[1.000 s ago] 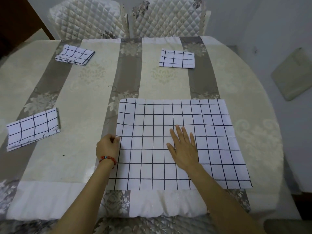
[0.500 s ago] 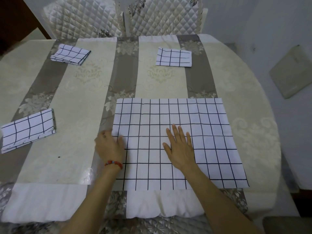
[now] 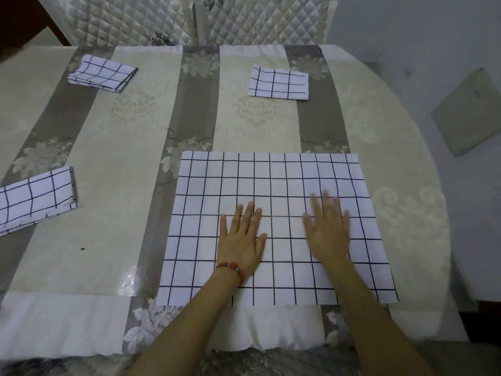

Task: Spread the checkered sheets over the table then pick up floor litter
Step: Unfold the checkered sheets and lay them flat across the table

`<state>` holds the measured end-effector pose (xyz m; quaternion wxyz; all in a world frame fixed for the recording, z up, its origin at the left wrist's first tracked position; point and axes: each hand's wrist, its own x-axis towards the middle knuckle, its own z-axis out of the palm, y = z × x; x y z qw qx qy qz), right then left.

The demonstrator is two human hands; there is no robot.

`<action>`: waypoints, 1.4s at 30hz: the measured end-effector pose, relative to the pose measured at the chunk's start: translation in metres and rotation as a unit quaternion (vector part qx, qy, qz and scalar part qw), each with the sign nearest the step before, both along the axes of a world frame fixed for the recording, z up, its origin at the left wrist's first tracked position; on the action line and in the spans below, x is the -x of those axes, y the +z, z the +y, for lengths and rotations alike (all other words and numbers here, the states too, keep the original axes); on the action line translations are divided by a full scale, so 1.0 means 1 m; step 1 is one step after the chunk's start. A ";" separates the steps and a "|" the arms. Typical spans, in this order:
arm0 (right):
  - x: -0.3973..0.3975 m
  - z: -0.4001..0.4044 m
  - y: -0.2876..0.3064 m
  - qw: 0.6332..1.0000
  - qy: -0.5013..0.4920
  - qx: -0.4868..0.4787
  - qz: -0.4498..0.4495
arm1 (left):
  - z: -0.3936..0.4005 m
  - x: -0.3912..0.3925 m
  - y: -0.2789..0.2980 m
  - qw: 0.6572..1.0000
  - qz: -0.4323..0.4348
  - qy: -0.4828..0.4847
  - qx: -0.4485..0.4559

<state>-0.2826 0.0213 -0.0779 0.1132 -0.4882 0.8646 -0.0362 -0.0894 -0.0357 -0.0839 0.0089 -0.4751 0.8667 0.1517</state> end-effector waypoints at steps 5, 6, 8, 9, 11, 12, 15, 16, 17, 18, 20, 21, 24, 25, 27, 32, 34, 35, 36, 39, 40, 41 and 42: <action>-0.011 -0.018 0.008 0.996 0.024 0.080 0.012 | 0.001 0.001 0.000 1.000 -0.001 0.007 0.001; -0.023 -0.028 0.007 0.987 0.145 0.075 -0.001 | 0.001 0.001 0.000 1.000 0.001 0.009 0.001; -0.031 -0.046 0.003 0.956 0.289 0.031 -0.024 | 0.001 0.000 -0.001 1.000 0.005 0.011 0.001; -0.020 -0.056 0.001 0.958 0.286 0.022 -0.020 | 0.001 0.000 -0.002 1.000 0.007 0.012 0.004; 0.019 -0.073 -0.003 0.983 0.182 0.017 0.007 | 0.001 0.000 -0.002 1.000 0.012 0.013 0.004; 0.041 -0.077 0.000 0.994 0.104 -0.001 0.015 | 0.001 0.000 -0.002 1.000 0.013 0.011 0.002; 0.070 -0.070 0.011 0.996 -0.086 -0.006 0.006 | 0.001 -0.001 -0.002 1.000 0.009 0.010 0.004; 0.057 -0.064 0.012 0.997 -0.079 0.019 0.018 | 0.001 -0.001 -0.002 1.000 0.007 0.010 0.006; 0.035 -0.055 0.011 0.998 -0.038 0.047 0.016 | 0.001 0.000 -0.002 1.000 0.007 0.010 0.008; 0.009 -0.043 0.011 0.998 0.018 0.064 -0.004 | 0.001 0.000 -0.003 1.000 0.008 0.012 0.009; -0.036 -0.015 0.008 0.992 0.112 0.047 -0.037 | 0.002 0.000 -0.002 1.000 0.012 0.014 0.009; -0.047 -0.004 0.005 0.990 0.131 0.034 -0.034 | 0.002 0.000 -0.003 1.000 0.013 0.014 0.009; -0.046 0.007 -0.002 0.995 0.085 0.028 -0.032 | 0.001 -0.001 -0.004 1.000 0.012 0.016 0.006; -0.043 0.007 -0.003 0.996 0.075 0.034 -0.033 | 0.000 -0.001 -0.004 1.000 0.015 0.024 0.006; -0.044 0.005 -0.004 0.996 0.080 0.040 -0.025 | -0.006 -0.006 -0.004 0.998 0.012 0.062 0.011; -0.046 0.005 -0.005 0.996 0.080 0.043 -0.021 | -0.038 -0.017 0.005 0.959 0.006 0.283 -0.026; -0.046 0.005 -0.005 0.996 0.078 0.042 -0.018 | -0.044 0.006 0.011 0.974 0.013 0.226 0.024; -0.046 0.005 -0.005 0.996 0.078 0.041 -0.017 | -0.045 0.023 0.013 0.991 0.022 0.122 0.050; -0.047 0.005 -0.005 0.996 0.079 0.039 -0.017 | -0.045 0.040 0.014 0.998 0.023 -0.007 0.059; -0.047 0.004 -0.004 0.996 0.080 0.044 -0.017 | -0.061 0.059 0.010 0.984 -0.012 -0.175 0.027; -0.047 0.005 -0.004 0.996 0.078 0.049 -0.020 | -0.071 0.054 0.006 0.990 -0.015 -0.139 0.024; -0.047 0.006 -0.004 0.995 0.077 0.053 -0.021 | -0.081 0.046 0.003 0.995 -0.016 -0.093 0.023; -0.047 0.005 -0.004 0.995 0.076 0.057 -0.022 | -0.092 0.036 0.001 0.999 -0.017 -0.045 0.019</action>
